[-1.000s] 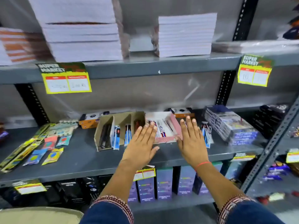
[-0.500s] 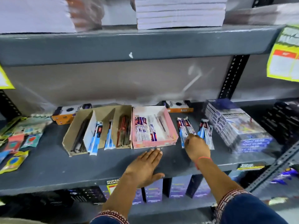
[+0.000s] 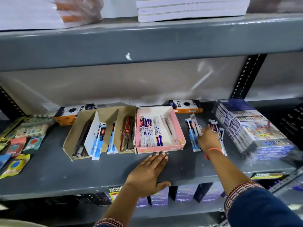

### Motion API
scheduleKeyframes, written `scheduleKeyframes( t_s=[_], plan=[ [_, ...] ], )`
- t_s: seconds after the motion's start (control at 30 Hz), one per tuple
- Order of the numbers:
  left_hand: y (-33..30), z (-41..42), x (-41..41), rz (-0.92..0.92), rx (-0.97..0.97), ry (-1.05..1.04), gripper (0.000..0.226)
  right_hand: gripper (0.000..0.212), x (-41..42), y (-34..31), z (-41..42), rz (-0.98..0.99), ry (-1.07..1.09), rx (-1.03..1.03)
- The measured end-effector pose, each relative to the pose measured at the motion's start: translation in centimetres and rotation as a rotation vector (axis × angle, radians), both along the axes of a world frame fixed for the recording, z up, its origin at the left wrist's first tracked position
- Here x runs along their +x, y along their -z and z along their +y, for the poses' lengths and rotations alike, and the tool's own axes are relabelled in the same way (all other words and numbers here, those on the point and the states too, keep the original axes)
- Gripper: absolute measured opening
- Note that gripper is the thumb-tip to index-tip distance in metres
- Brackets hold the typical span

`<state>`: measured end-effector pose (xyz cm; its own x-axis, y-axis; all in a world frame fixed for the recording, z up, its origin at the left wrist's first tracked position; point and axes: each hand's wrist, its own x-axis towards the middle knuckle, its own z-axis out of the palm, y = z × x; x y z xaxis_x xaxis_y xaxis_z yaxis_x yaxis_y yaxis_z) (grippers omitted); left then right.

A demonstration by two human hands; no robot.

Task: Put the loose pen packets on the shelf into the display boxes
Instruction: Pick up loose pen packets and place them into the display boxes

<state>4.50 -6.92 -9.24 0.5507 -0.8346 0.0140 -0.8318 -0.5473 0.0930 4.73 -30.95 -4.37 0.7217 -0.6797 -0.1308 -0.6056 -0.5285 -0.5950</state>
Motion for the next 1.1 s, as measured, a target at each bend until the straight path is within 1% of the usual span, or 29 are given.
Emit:
scheduleKeyframes(
  t_s=[0.1,0.13,0.17,0.2,0.27,0.37,0.43,0.5,0.63,0.7,0.77,0.87,0.97,1.03,1.1],
  plan=[
    [-0.2,0.0,0.0,0.020,-0.019,0.011,0.085,0.038,-0.8,-0.2,0.4,0.033,-0.049,-0.263],
    [-0.2,0.1,0.0,0.017,-0.015,0.012,0.083,0.037,-0.9,-0.2,0.6,0.070,-0.090,-0.332],
    [-0.2,0.1,0.0,0.015,-0.006,0.018,0.082,0.034,-0.8,-0.1,0.9,0.105,-0.128,-0.355],
    [-0.4,0.2,-0.1,0.026,-0.007,0.014,0.083,0.032,-0.7,-0.1,1.2,0.137,-0.148,-0.329],
    [-0.4,0.2,0.0,0.044,-0.018,-0.008,0.085,0.034,-0.4,-0.1,1.8,0.174,-0.141,-0.246],
    [-0.6,0.2,0.1,0.005,0.020,-0.027,0.082,0.033,0.1,-0.2,2.4,0.181,-0.084,-0.187],
    [-0.4,0.2,0.1,-0.010,-0.007,-0.016,0.085,0.032,0.3,-0.2,2.5,0.181,-0.045,-0.145],
    [-0.2,0.3,0.0,0.045,-0.015,-0.002,0.088,0.033,0.4,-0.3,2.7,0.191,-0.038,-0.153],
    [-0.3,0.2,0.1,0.036,-0.028,-0.001,0.090,0.035,-0.1,-0.7,3.9,0.234,-0.068,-0.252],
    [-0.4,0.3,0.0,0.035,-0.013,0.007,0.090,0.035,-0.6,-0.7,4.4,0.230,-0.066,-0.264],
    [-0.5,0.3,0.0,0.037,-0.006,0.005,0.085,0.035,-1.0,-0.7,4.5,0.215,-0.049,-0.217],
    [-0.5,0.4,0.0,0.062,-0.003,0.000,0.079,0.034,-1.1,-1.0,3.9,0.211,-0.047,-0.084],
    [-0.4,0.2,0.1,0.037,0.034,0.015,0.088,0.031,-1.1,-1.3,3.1,0.249,-0.078,0.034],
    [-0.3,0.1,0.1,0.024,0.053,0.014,0.090,0.029,-1.2,-1.6,3.2,0.284,-0.111,0.055],
    [-0.4,0.2,0.1,0.034,0.058,0.007,0.081,0.028,-1.3,-1.8,3.4,0.302,-0.119,0.043]
  ],
)
